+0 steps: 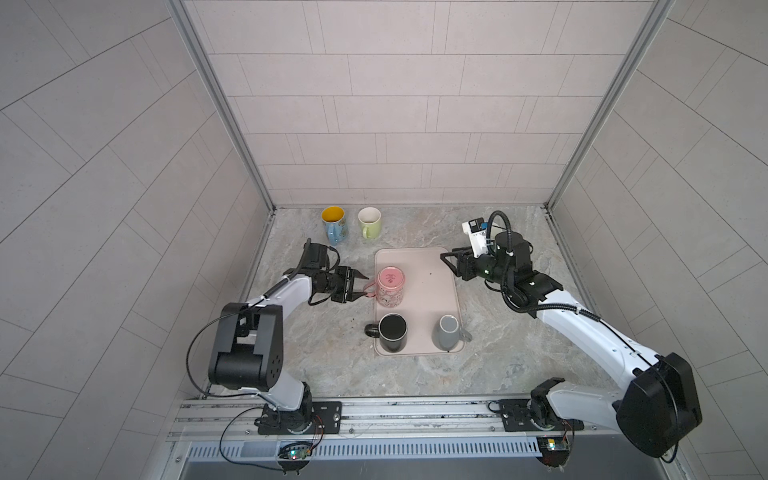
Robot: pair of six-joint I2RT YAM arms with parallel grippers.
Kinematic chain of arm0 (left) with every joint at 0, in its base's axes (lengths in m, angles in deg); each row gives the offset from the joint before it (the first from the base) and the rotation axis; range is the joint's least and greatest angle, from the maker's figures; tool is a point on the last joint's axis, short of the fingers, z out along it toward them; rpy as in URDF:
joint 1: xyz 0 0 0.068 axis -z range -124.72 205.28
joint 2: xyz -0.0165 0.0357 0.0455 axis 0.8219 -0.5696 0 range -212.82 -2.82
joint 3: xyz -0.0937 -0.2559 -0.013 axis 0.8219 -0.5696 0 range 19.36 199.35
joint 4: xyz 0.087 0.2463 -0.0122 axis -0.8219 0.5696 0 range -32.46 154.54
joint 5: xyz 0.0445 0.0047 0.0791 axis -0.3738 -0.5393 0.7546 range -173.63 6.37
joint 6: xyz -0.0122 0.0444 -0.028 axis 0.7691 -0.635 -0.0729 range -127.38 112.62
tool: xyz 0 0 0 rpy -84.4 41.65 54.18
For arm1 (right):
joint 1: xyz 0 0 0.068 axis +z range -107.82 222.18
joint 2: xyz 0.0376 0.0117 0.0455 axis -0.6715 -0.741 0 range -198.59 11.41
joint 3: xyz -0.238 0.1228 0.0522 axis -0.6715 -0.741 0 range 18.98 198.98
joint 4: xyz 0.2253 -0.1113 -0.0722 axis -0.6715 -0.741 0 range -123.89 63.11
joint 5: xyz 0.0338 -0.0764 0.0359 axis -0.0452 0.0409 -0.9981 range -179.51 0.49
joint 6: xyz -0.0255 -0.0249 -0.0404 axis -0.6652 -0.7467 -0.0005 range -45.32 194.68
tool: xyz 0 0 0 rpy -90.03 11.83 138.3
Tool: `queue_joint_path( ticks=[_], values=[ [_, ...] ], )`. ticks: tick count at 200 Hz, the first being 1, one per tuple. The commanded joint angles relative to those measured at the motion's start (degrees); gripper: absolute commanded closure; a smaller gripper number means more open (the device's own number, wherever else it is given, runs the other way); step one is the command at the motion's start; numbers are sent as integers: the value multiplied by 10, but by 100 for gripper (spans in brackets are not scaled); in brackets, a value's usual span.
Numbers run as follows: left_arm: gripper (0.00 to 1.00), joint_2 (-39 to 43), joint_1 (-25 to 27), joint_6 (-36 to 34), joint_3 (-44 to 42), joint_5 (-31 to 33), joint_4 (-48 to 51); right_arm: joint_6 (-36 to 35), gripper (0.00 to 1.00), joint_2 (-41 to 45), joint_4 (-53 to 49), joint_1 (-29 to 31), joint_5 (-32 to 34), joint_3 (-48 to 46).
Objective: Turn the mug right side up
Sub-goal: 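Move the left gripper to the upside-down pink mug and grasp its handle, then lift the pink mug with the left gripper and rotate it upright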
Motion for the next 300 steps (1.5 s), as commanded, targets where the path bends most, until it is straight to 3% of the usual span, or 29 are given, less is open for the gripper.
queue_joint_path(
  ticks=[1, 189, 300],
  values=[
    [51, -24, 7, 4, 21, -4, 11, 1, 49, -2, -1, -2, 0, 17],
    [52, -94, 38, 22, 56, -18, -12, 6, 49, -32, -19, -3, 5, 29],
    [65, -91, 46, 27, 44, -18, -20, 13, 49, -37, -32, -3, 26, 31]
  ],
)
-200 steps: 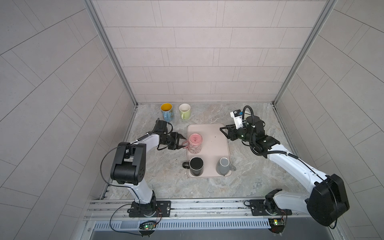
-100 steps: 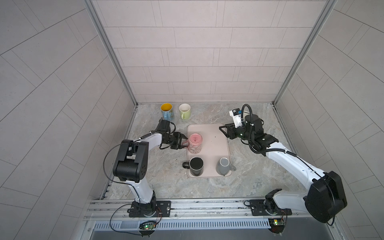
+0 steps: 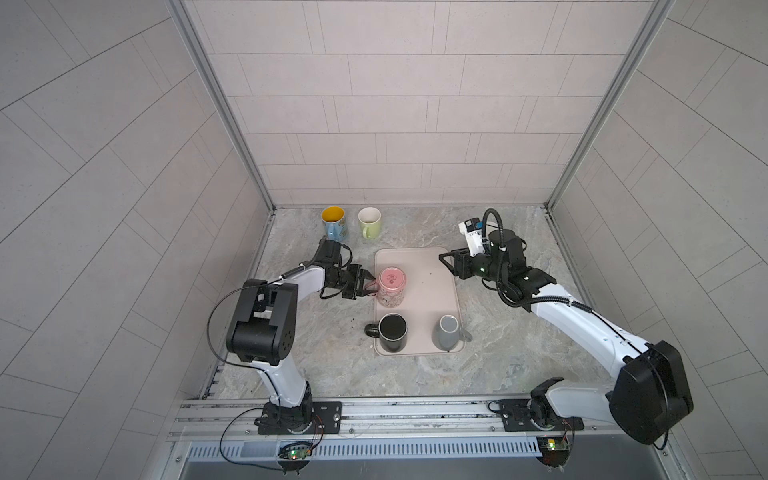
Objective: Turn the mug right side up
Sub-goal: 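Lift the pink mug with the left gripper and rotate it upright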
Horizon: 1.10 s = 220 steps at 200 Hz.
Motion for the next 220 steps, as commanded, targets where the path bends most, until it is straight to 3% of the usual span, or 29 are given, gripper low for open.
queue_joint_path(
  ticks=[1, 111, 184, 220],
  values=[
    [65, -1, 8, 6, -10, -9, -2, 6, 49, -3, -9, -3, 13, 12],
    [100, -8, 11, 36, -18, -12, -50, 10, 49, -11, -9, -4, 21, 12],
    [100, -12, 11, 107, -17, 5, -166, 10, 49, -13, -9, -5, 23, 10],
    [100, -10, 12, 104, 20, 20, -182, 12, 49, -14, -9, -5, 23, 11]
  ],
)
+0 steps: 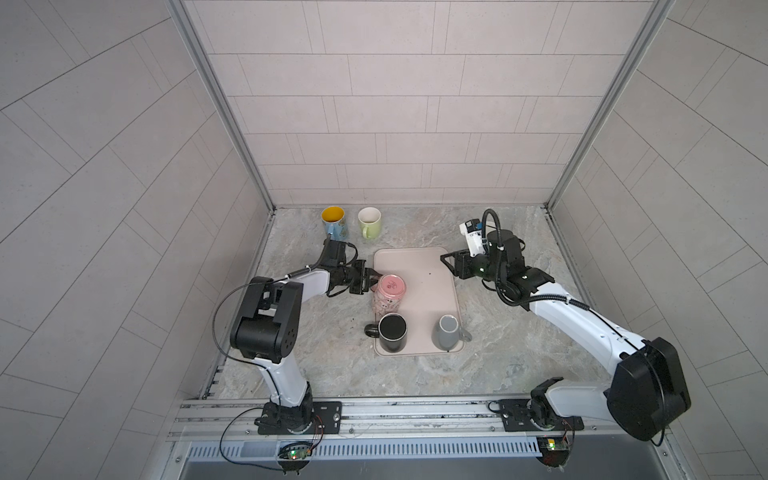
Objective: Turn the mug right side up
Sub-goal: 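Lift the pink mug with the left gripper and rotate it upright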
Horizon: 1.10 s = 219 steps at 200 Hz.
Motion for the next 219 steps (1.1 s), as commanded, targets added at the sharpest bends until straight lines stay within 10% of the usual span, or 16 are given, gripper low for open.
queue_joint_path(
  ticks=[1, 104, 219],
  values=[
    [100, 2, -3, 12, 34, 10, -31, 5, 49, -4, 1, -2, 6, 11],
    [100, -9, 8, -62, 133, -4, -28, 4, 49, 1, -4, -4, 5, 9],
    [100, 6, 85, -598, 364, 14, 244, -5, 50, 16, -37, -11, 10, 33]
  ],
)
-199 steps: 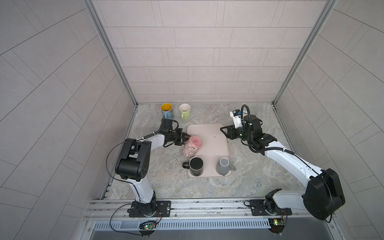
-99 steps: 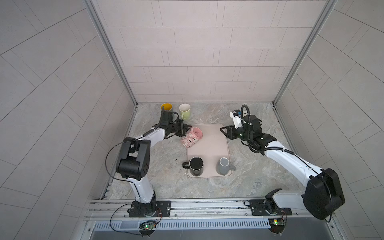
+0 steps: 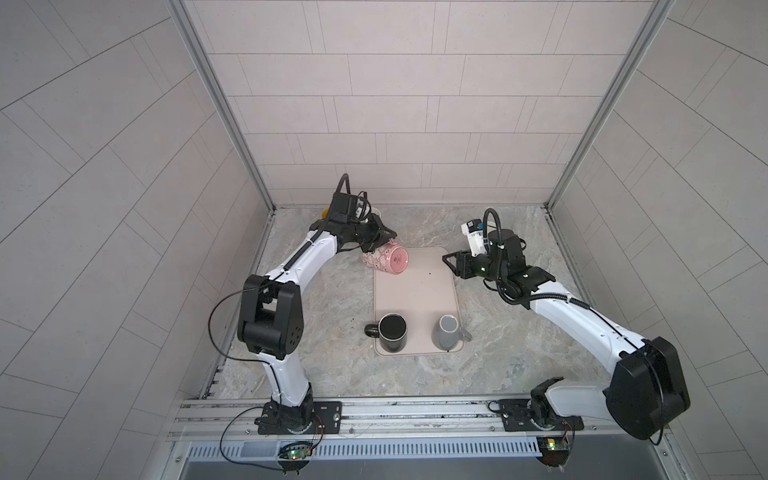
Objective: Turn the mug right side up
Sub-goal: 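Lift the pink mug with the left gripper and rotate it upright, then grasp the pink mug's handle with the right gripper while the left holds it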
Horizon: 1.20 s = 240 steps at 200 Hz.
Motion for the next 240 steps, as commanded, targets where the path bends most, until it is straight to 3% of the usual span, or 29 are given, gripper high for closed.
queue_joint_path(
  ticks=[1, 38, 62, 83, 119, 240],
  values=[
    [100, 28, 27, -147, 42, -20, 27, -6, 49, 18, -14, -3, 9, 24],
    [100, 49, 56, -259, 37, 9, 35, -3, 49, 29, -25, -3, 15, 44],
    [100, 74, 74, -342, 20, 60, 33, 4, 49, 34, -34, -3, 22, 60],
    [100, 111, 96, -402, -19, 103, -20, 11, 48, 32, -43, -3, 22, 77],
    [100, 156, 107, -426, -110, 111, -191, 33, 48, 26, -36, -2, 9, 95],
    [100, 190, 156, -559, -197, 62, -346, 50, 43, -18, -23, 49, -22, 147]
  ],
)
